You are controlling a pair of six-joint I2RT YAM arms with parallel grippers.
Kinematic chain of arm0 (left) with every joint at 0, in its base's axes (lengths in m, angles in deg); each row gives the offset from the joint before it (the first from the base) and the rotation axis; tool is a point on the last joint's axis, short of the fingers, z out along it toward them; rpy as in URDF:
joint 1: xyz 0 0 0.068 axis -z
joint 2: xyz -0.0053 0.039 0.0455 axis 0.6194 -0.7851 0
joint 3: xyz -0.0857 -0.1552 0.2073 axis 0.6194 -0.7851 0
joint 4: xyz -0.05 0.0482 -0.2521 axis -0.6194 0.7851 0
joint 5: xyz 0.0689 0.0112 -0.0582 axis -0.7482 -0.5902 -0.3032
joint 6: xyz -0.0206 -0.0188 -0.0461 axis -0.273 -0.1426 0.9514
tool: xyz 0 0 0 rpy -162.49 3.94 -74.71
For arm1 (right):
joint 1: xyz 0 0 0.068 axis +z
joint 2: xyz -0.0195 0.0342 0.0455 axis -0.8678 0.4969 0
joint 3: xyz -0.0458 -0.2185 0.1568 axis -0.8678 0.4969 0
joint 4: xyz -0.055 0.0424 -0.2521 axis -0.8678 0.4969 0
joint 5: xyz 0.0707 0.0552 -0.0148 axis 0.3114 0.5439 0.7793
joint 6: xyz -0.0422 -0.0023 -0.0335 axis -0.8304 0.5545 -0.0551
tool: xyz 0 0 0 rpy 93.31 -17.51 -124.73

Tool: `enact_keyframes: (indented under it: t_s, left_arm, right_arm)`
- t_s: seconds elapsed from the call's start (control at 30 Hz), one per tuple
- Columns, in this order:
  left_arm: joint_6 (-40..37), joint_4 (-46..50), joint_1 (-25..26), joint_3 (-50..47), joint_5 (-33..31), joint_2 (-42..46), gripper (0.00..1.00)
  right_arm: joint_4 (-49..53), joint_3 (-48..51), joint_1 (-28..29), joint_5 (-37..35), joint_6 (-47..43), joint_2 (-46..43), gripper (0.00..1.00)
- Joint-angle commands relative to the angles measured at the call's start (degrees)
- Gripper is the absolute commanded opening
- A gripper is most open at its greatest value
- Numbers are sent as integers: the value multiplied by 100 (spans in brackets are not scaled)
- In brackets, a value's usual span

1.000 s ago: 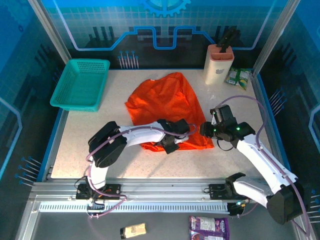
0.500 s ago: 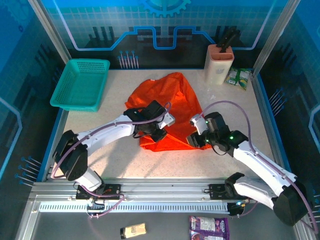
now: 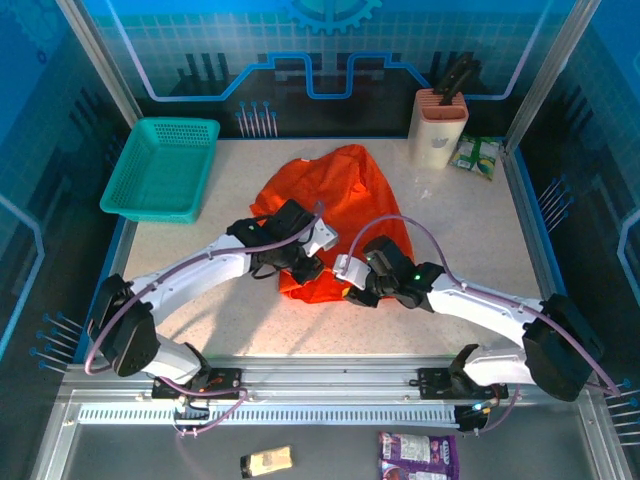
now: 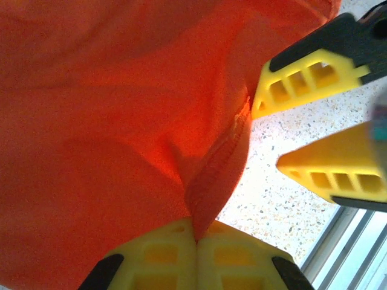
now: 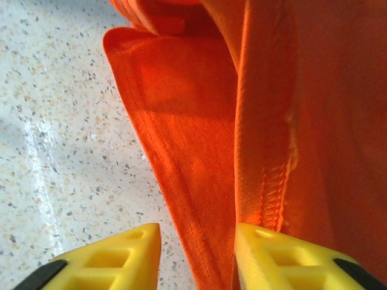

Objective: Fold the inside-out t-shirt

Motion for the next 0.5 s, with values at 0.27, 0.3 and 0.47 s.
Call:
enact_keyframes:
  t_s: [0.27,0.3,0.47]
  left_arm:
    - [87,104,-105,-160,36,336,0]
    - [86,100,-110,-173,28,343,0]
    - [112,72,-150,-187,40,391,0]
  right_arm:
    - [145,32,-420,-311,-93,-405,9]
    - [173,31,-442,-303,-88,-444,7]
    - [420,1,-505,-91,-79,-662,0]
